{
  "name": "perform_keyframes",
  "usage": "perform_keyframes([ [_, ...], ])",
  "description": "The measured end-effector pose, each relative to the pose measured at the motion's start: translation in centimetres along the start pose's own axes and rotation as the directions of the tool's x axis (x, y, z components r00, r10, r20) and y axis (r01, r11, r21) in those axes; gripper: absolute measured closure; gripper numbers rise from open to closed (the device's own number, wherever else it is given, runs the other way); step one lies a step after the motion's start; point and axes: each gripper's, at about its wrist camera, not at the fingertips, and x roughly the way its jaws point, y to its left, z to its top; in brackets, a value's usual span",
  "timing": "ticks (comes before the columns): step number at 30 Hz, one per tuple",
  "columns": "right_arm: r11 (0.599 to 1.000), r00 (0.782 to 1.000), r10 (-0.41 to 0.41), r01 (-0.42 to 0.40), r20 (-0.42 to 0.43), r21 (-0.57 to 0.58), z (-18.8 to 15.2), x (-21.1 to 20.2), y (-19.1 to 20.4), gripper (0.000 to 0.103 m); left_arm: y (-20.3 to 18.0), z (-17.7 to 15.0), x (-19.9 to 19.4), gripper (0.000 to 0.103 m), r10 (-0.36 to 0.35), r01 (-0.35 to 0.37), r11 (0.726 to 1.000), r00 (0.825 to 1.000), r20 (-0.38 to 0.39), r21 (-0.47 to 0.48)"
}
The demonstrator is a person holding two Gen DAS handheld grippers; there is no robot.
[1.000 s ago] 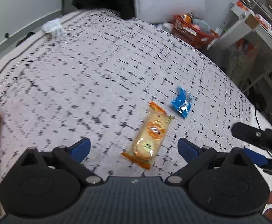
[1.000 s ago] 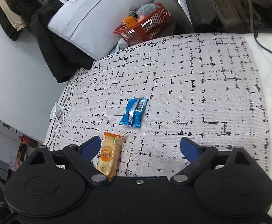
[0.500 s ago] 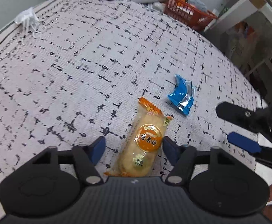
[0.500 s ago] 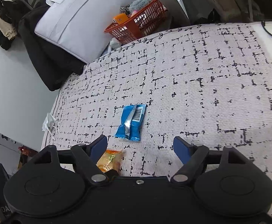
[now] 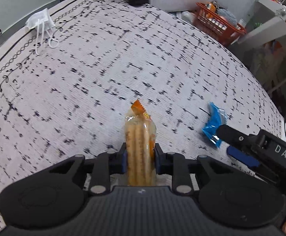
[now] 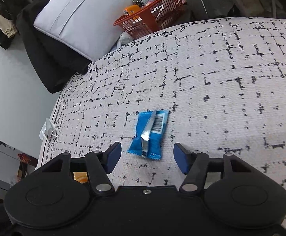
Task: Organize snacks
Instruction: 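Grasp orange cake with left tool while right tool grasps blue packet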
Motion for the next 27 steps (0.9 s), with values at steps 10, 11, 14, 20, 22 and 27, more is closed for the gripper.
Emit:
perform_keyframes([
  [10,0.985,0.995,-0.089,0.093,0.035,-0.148,-0.6,1.7,2.2,0.064,2.1,0.7,-1.0,0.078,0.026,-0.026,1.000,1.000,-0.008,-0.011],
  [11,0.985,0.996,-0.081,0.084,0.025,-0.152,-0.7,1.6,2.2,0.065,2.3,0.8,-1.2,0.078,0.030,-0.030,0.999,1.000,-0.007,-0.012],
  [14,0.986,0.998,-0.068,0.067,0.002,-0.151,-0.8,1.3,2.2,0.068,2.9,1.1,-2.1,0.078,0.039,-0.038,0.999,0.999,0.008,-0.024],
  [20,0.987,0.998,-0.046,0.040,-0.037,-0.154,-1.2,0.6,2.9,0.077,4.1,0.5,-3.3,0.078,0.056,-0.055,0.997,0.998,0.025,-0.058],
  [22,0.987,0.999,-0.028,0.021,-0.042,-0.159,-1.3,0.1,3.2,0.077,4.4,0.2,-3.8,0.078,0.062,-0.061,0.996,0.998,0.027,-0.065],
  [27,0.985,0.999,0.020,-0.026,-0.034,-0.172,-1.2,-1.1,3.9,0.079,4.7,0.2,-5.8,0.078,0.079,-0.075,0.994,0.995,0.059,-0.074],
])
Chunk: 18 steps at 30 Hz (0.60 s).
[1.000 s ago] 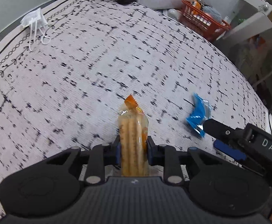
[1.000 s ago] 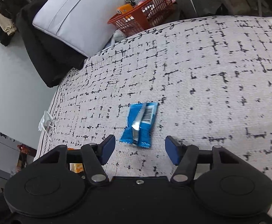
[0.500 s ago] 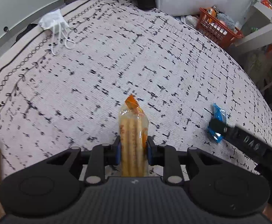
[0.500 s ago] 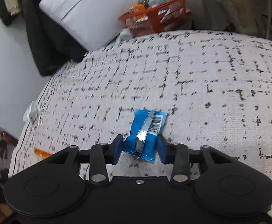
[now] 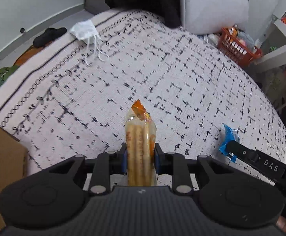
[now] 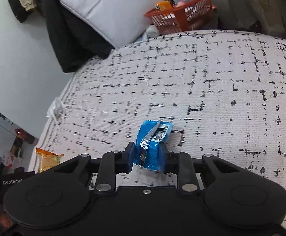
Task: Organize snacks
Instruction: 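Grasp orange cake with left tool while right tool grasps blue packet, then carry the orange cake and blue packet over the box with both tools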
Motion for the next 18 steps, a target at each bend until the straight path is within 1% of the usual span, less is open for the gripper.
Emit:
perform_keyframes([
  [5,0.999,0.999,0.033,-0.032,0.019,-0.011,0.0,-1.6,0.7,0.079,0.4,-0.1,-2.1,0.078,0.011,-0.010,1.000,0.999,0.041,-0.013],
  [11,0.997,0.996,0.075,-0.073,0.057,-0.030,0.1,-4.0,1.7,0.079,0.6,-1.4,-3.9,0.078,0.023,-0.023,1.000,0.998,0.054,-0.018],
  [18,0.994,0.990,0.106,-0.103,0.092,-0.044,-0.1,-6.4,2.4,0.079,0.2,-2.3,-6.5,0.078,0.023,-0.023,1.000,0.995,0.092,-0.008],
])
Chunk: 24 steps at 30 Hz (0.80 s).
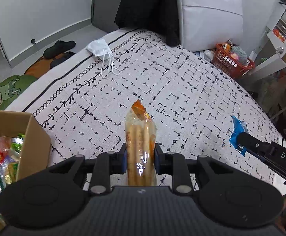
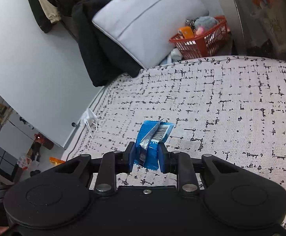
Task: Organize snacks
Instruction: 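Carry the orange cake and blue packet over the box with both tools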
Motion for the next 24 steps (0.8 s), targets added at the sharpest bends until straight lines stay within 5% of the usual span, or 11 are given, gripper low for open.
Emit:
perform_keyframes([
  [24,0.984,0.991,0.131,-0.126,0.033,-0.124,-1.5,-3.9,7.7,0.079,5.4,-1.5,-8.7,0.078,0.061,-0.054,0.997,0.991,0.121,-0.061],
])
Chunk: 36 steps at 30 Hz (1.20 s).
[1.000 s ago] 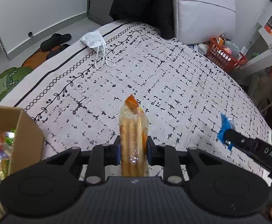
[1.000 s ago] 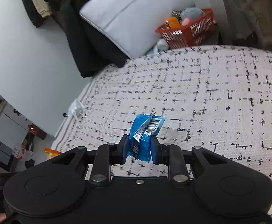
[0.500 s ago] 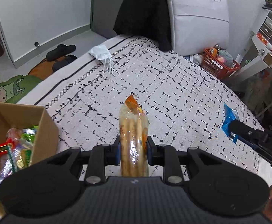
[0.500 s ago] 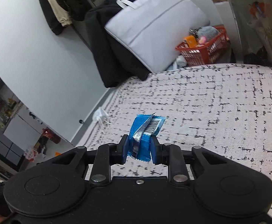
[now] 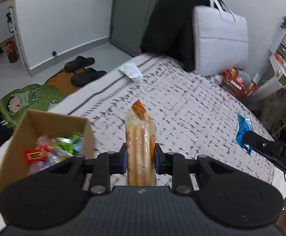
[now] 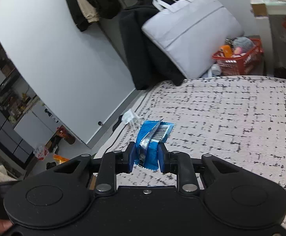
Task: Organize snacks
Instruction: 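Carry the orange cake and blue packet over the box with both tools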
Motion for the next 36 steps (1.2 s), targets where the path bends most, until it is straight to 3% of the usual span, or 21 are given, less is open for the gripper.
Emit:
perform_keyframes([
  [10,0.993,0.997,0.072,-0.073,-0.010,-0.093,-1.0,-0.5,6.5,0.079,6.5,0.2,-2.0,0.078,0.045,-0.044,0.996,0.999,0.017,-0.075],
  [20,0.982,0.996,0.074,-0.083,-0.057,-0.172,-2.7,0.9,11.5,0.079,12.2,-0.1,-2.8,0.078,0.036,-0.035,0.992,0.999,0.002,-0.119],
  [36,0.964,0.983,0.061,-0.103,-0.172,-0.246,-5.7,4.3,17.2,0.079,18.7,-0.7,0.5,0.078,-0.018,0.004,0.983,0.997,-0.077,-0.184],
])
